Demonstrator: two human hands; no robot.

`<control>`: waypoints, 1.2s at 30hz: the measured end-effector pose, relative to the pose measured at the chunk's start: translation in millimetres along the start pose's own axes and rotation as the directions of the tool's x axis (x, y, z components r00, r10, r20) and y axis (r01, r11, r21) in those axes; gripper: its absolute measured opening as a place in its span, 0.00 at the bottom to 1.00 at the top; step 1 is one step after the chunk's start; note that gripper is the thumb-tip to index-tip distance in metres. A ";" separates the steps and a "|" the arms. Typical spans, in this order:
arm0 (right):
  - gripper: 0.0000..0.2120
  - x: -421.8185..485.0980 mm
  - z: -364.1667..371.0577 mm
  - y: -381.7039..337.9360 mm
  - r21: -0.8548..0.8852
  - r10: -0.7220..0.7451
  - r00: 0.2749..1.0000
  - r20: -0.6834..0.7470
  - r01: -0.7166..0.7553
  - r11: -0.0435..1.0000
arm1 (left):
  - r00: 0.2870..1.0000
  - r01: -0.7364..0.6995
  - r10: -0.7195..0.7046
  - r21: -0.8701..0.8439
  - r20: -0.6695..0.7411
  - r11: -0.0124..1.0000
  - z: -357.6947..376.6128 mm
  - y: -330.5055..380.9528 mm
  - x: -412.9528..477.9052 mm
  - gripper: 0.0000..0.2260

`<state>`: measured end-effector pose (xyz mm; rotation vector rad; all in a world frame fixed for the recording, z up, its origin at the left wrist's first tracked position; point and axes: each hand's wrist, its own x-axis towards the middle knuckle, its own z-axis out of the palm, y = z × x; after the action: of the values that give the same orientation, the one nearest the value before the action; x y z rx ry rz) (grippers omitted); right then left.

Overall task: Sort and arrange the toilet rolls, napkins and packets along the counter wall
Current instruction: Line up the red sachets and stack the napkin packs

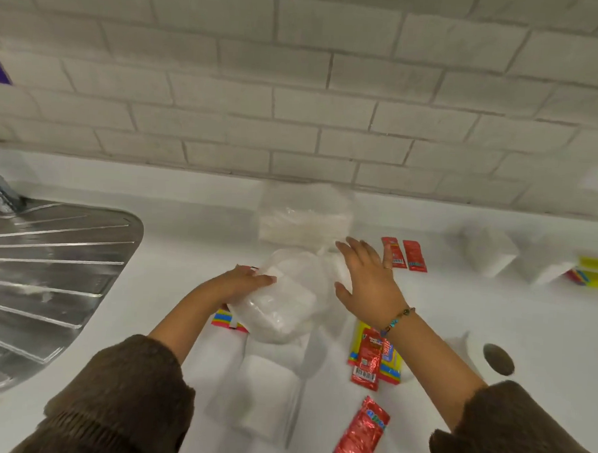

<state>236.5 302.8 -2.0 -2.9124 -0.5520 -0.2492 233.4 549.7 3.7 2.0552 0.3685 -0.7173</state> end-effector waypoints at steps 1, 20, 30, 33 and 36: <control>0.33 -9.8 2.2 2.2 0.005 0.009 1.000 0.023 -0.009 1.000 | 0.999 0.025 -0.024 -0.041 0.028 0.999 2.1 -0.8 -0.7 0.20; 0.30 -32.9 -23.1 50.1 -0.001 0.101 0.993 -0.053 -0.101 0.995 | 0.615 -0.628 0.761 0.455 -0.206 0.631 -50.2 139.1 -52.6 0.26; 0.27 -15.0 -6.3 61.7 -0.057 0.127 0.987 -0.101 -0.133 0.989 | 0.327 -0.256 0.943 0.966 0.057 0.030 -54.9 120.7 98.2 0.37; 0.27 -12.7 6.9 68.5 -0.086 0.132 0.989 -0.072 -0.138 0.987 | 0.464 -0.333 0.866 0.943 0.188 -0.026 -49.6 94.7 134.0 0.44; 0.26 -7.8 15.1 72.8 -0.099 0.135 0.989 -0.056 -0.140 0.985 | 0.489 -0.387 0.844 0.922 0.218 -0.014 -54.9 87.5 148.8 0.45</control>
<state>258.6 236.2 -27.8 -3.0180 -0.3373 -0.3387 414.2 545.4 -6.7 3.0190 -1.1199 0.3442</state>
